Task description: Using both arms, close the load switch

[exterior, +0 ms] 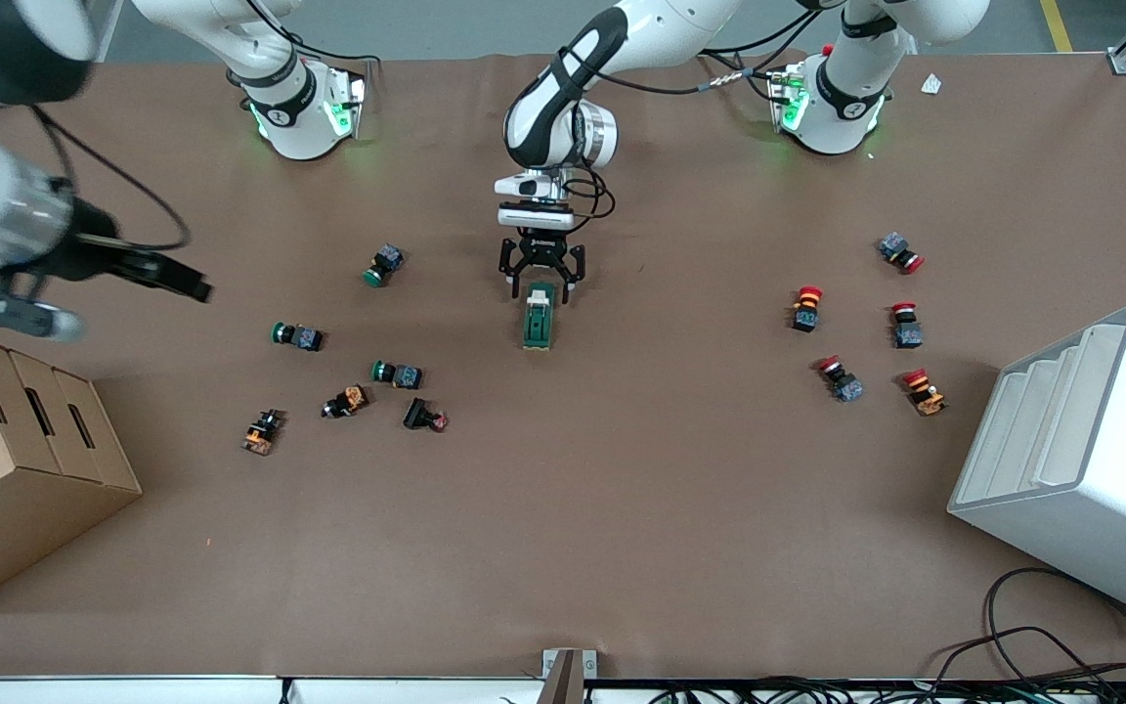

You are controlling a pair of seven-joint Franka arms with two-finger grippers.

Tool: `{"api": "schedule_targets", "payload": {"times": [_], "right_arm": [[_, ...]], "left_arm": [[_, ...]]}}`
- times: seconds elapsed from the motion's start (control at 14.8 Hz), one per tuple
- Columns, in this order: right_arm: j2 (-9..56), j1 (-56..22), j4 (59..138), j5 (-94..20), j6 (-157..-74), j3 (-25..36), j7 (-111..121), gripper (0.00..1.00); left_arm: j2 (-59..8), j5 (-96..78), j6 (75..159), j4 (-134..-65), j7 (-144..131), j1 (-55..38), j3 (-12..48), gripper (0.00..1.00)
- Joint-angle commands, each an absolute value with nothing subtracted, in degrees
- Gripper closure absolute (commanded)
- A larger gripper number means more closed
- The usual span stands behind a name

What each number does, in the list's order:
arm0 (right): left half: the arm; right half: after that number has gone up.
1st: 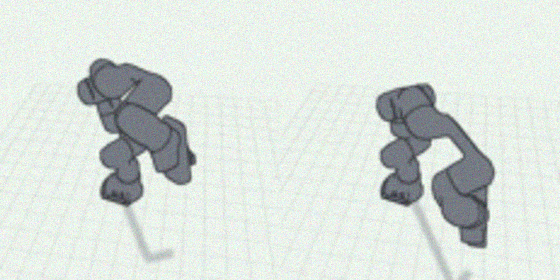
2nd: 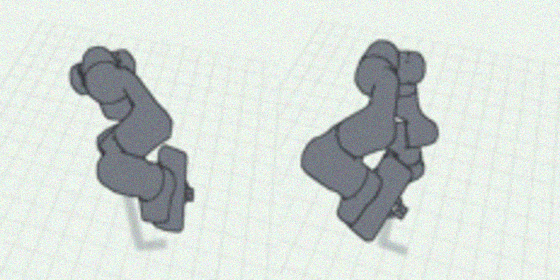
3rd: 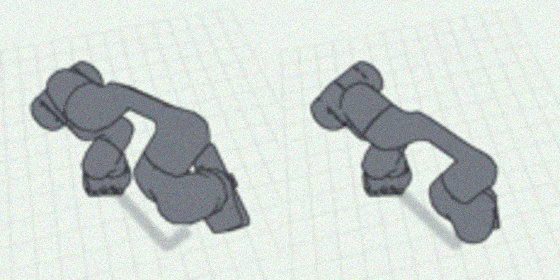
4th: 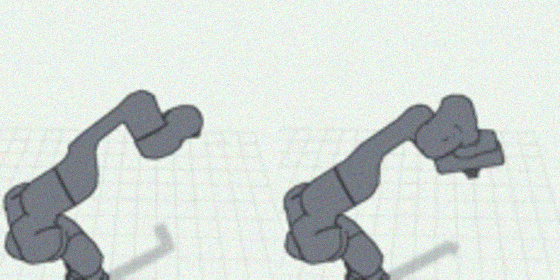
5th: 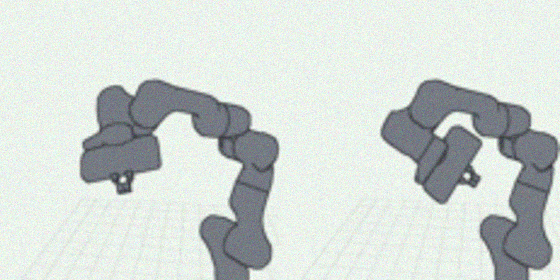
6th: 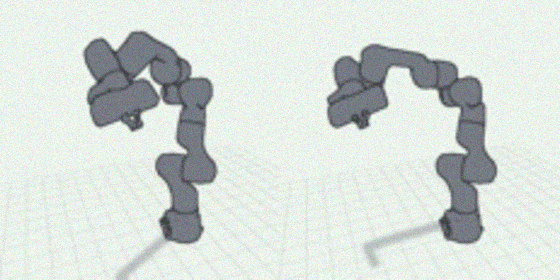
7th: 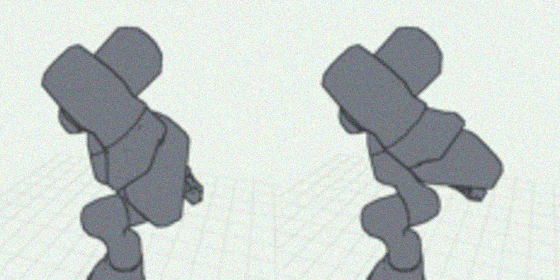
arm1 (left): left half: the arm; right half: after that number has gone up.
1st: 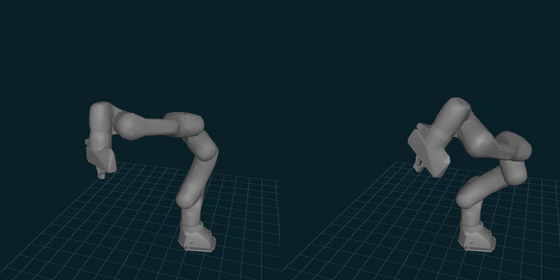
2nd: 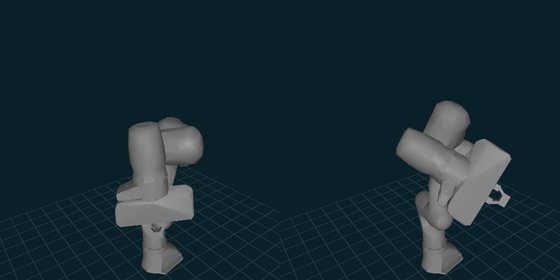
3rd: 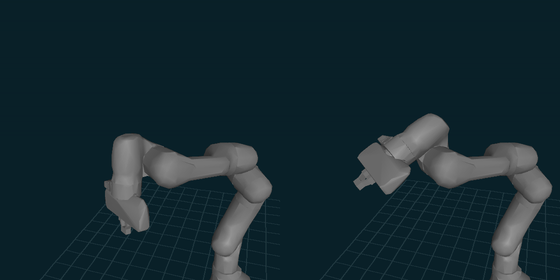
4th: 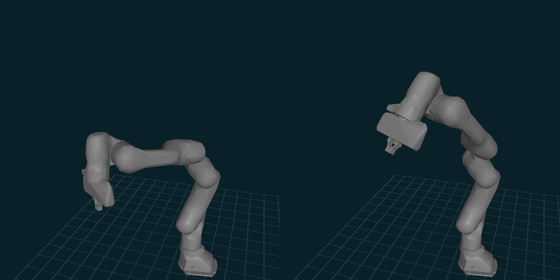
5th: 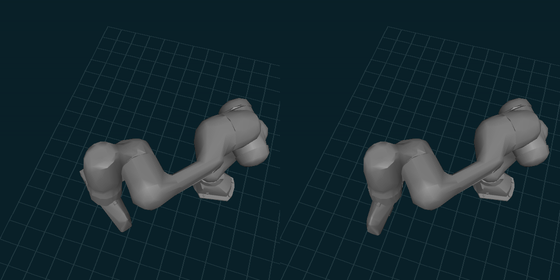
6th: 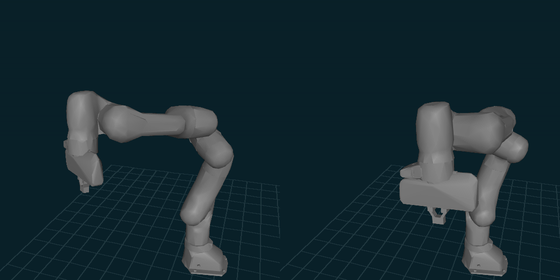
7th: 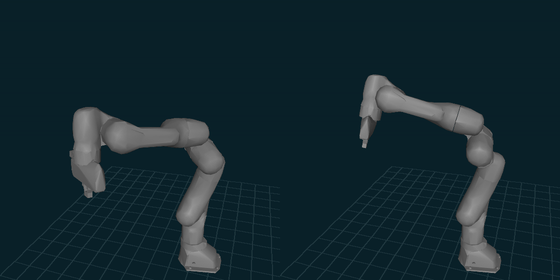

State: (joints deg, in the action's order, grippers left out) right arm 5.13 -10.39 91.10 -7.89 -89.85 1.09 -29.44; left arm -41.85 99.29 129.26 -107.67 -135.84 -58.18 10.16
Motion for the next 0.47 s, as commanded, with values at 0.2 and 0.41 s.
{"api": "schedule_targets", "payload": {"times": [0.2,0.41], "right_arm": [[9.7,-17.1,94.1,-12.5,-96.9,1.5,-40.3,0.00],[11.9,-21.3,98.6,-12.6,-105.6,1.5,-46.2,0.00]], "left_arm": [[-44.2,107.4,129.2,-108.1,-144.8,-57.9,10.1,0.02],[-44.2,107.4,127.0,-109.9,-144.8,-58.2,10.1,0.02]]}}
